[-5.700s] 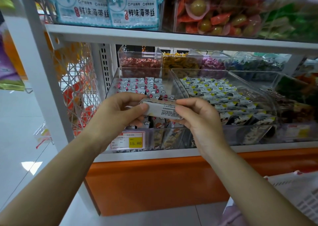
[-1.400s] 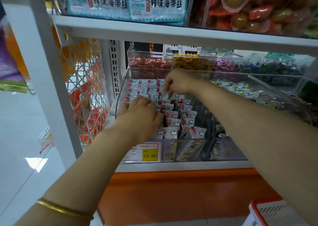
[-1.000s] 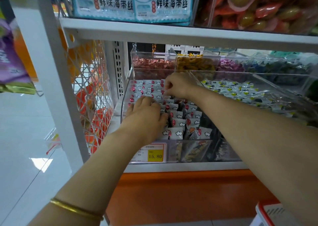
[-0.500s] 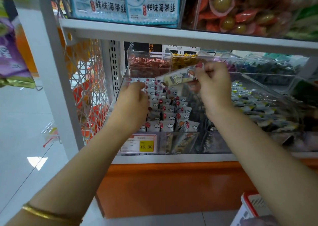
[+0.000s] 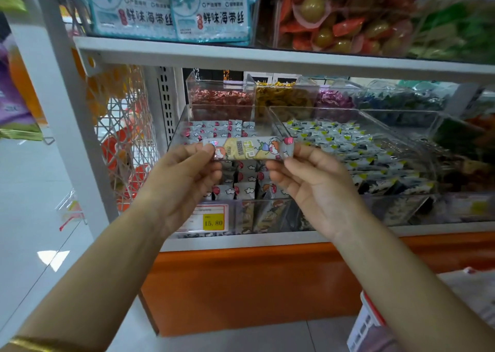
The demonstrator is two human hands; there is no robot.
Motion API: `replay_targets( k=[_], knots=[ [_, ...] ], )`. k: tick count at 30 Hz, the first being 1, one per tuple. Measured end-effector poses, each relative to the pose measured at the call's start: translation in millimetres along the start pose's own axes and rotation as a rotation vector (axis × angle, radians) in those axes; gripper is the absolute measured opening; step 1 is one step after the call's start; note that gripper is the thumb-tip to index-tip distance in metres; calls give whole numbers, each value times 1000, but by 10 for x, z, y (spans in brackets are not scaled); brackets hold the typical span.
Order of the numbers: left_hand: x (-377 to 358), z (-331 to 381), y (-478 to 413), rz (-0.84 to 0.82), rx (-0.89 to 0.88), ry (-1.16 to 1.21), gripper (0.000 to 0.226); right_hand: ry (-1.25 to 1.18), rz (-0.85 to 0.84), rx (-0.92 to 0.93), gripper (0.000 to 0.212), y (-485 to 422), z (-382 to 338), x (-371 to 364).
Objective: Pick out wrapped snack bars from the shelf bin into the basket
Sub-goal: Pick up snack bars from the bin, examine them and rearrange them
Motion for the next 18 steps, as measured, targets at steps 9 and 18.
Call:
replay_targets(
  k=[9,18],
  knots=[
    [-3,-66,-95,8,36,345,7,-133,90,22,27,-13,70,31],
    [-49,-58,-41,0,29,148,12,-159,164,47,20,-19,70,80]
  ],
)
Point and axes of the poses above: each hand's wrist, its own y-axis away from the middle knuckle, its own x-axis out of the back of the hand, z = x × y, the point moved 3 cm from there along -y, towards the middle knuckle, and after that the axes turned 13 degrees about -z, right-handed, at the moved point
